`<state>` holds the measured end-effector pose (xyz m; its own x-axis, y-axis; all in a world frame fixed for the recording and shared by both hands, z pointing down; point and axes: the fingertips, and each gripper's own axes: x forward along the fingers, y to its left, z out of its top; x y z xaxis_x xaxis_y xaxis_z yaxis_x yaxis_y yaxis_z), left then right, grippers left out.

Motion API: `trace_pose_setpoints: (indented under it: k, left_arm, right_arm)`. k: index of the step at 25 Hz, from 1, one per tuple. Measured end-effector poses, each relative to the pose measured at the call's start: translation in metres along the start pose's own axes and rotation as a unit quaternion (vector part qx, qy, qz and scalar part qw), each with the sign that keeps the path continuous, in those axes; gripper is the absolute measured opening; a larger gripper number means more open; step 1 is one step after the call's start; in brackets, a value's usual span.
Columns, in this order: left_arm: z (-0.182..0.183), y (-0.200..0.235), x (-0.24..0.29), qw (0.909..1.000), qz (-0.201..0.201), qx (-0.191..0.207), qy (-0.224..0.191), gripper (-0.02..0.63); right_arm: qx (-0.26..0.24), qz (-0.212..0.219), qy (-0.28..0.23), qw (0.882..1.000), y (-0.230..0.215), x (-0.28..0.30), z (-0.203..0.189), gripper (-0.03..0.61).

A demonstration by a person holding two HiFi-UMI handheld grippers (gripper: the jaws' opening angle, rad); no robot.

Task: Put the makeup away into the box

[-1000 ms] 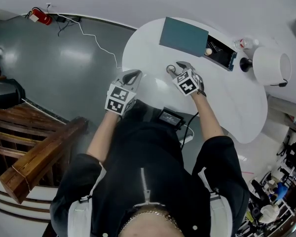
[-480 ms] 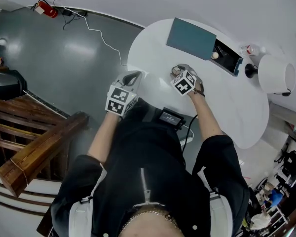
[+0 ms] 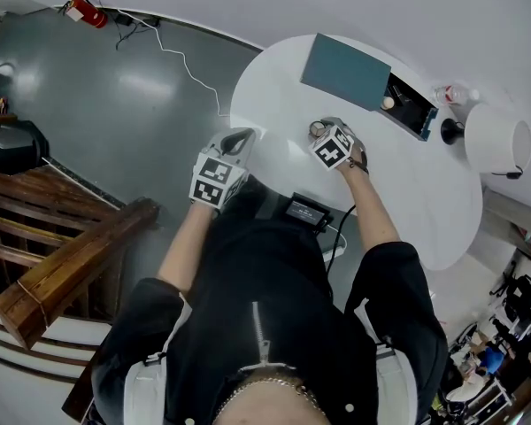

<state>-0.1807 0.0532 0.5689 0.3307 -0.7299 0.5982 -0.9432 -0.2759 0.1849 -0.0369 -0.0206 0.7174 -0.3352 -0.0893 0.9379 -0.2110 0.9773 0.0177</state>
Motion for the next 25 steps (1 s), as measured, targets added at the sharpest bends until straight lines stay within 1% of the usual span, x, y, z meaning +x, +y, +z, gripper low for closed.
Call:
trace_pose_setpoints:
  k: [7, 13, 19, 25]
  left_arm:
    - [0.007, -0.003, 0.003, 1.0000, -0.004, 0.005, -0.005, 0.015]
    - [0.013, -0.011, 0.016, 0.9997, -0.016, 0.016, -0.003, 0.015]
    - [0.028, -0.025, 0.034, 0.9990, -0.035, 0.029, -0.003, 0.015]
    - [0.045, -0.043, 0.062, 0.9972, -0.061, 0.043, -0.003, 0.015]
  right_arm:
    - [0.007, 0.007, -0.006, 1.000, -0.001, -0.009, 0.001, 0.209]
    - [0.005, -0.003, -0.018, 1.000, -0.014, -0.026, 0.003, 0.207]
    - [0.016, -0.013, -0.035, 0.999, -0.033, -0.049, 0.006, 0.207]
    - [0.034, -0.017, -0.039, 0.999, -0.051, -0.066, -0.007, 0.207]
